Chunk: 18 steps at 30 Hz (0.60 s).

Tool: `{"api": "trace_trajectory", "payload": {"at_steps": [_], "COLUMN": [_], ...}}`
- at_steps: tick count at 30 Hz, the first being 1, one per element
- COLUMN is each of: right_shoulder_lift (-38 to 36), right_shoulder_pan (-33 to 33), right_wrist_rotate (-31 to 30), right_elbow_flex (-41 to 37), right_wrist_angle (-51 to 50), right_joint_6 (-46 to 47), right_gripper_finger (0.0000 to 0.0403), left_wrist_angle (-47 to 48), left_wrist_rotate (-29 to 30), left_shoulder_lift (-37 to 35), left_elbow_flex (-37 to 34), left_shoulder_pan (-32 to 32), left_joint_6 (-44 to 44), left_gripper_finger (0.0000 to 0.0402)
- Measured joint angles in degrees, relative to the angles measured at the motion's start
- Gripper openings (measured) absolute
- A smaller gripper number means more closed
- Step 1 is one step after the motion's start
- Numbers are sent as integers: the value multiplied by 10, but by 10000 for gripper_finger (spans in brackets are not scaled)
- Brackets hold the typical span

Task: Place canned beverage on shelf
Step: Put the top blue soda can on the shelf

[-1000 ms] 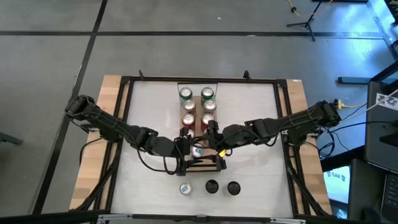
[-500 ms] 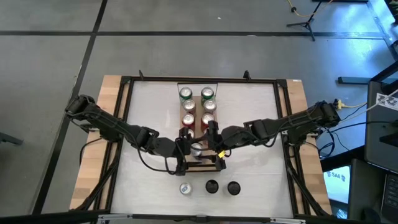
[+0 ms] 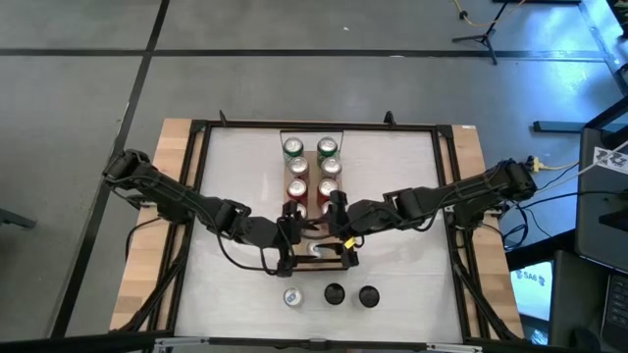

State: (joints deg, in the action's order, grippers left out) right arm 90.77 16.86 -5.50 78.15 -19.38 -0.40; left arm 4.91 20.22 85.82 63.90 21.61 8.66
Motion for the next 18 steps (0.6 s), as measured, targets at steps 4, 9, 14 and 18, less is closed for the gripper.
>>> {"api": "trace_trajectory", "payload": {"at_steps": [4,9,14,18], "right_shoulder_lift": [1,1,1,1], "right_shoulder_pan": [0,0,0,0], "right_wrist_rotate": [1,1,1,1], "right_elbow_flex": [0,0,0,0], "right_wrist_angle": [-17,-17,-17,-17], "right_joint_6": [1,1,1,1], "right_gripper_finger": [244,244,243,244], "left_wrist_angle": [0,0,1,5], "left_wrist_rotate": [-4,-4,-6,-14], "left_shoulder_lift": [0,0,0,-4], "left_elbow_flex": [0,0,0,0], "left_shoulder_pan": [0,0,1,2], "left_joint_6": [-2,-2,-3,-3], "left_gripper_finger": [328,328,328,328]}}
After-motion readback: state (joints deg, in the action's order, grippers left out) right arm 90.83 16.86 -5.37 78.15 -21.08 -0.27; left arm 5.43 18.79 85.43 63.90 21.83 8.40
